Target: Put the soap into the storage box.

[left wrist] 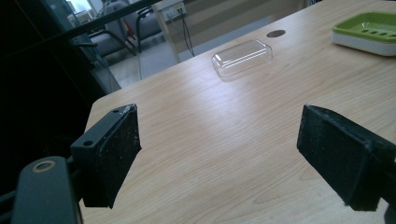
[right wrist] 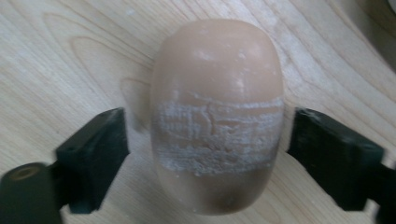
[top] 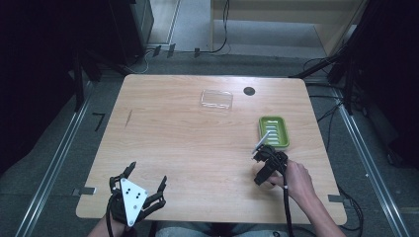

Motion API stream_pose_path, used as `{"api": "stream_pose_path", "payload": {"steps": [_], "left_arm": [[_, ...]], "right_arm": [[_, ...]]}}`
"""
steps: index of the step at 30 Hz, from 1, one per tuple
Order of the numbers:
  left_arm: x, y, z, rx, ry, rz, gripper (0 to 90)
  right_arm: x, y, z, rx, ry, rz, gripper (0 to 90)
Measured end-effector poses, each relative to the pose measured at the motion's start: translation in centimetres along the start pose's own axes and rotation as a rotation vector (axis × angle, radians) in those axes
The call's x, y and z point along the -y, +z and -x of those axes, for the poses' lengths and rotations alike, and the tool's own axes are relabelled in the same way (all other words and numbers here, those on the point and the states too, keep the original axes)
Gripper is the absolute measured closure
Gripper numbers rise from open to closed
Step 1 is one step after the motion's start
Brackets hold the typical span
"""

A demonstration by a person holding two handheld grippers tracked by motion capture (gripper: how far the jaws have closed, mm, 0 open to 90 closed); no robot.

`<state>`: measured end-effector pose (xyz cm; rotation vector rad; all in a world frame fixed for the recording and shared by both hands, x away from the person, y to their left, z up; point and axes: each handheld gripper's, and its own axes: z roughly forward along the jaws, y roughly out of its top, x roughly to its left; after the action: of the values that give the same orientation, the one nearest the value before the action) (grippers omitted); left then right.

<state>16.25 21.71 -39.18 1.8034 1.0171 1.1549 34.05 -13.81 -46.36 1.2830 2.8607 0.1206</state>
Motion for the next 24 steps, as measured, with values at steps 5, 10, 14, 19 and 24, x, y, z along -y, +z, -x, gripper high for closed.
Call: {"api": "stream_pose_path", "payload": {"steps": [5, 10, 14, 19, 24], "left_arm": [[0.00, 0.00, 0.02, 0.000, 0.001, 0.001, 14.0], [-0.01, -0.01, 0.05, 0.001, 0.004, 0.003, 14.0], [-0.01, -0.02, 0.06, 0.000, 0.004, 0.004, 14.0], [-0.02, -0.03, 0.08, -0.001, 0.009, 0.003, 14.0], [-0.02, -0.03, 0.10, -0.001, 0.009, 0.003, 13.9]], "right_arm": [[-0.16, 0.23, -0.37, 0.014, -0.017, -0.020, 17.0], [-0.10, 0.21, -0.43, 0.021, -0.020, -0.025, 23.7], [-0.03, 0.15, -0.36, 0.024, -0.017, -0.030, 26.7], [-0.01, 0.02, -0.21, 0.022, -0.001, -0.022, 30.3], [-0.09, -0.01, -0.22, 0.033, -0.005, -0.030, 31.7]]}}
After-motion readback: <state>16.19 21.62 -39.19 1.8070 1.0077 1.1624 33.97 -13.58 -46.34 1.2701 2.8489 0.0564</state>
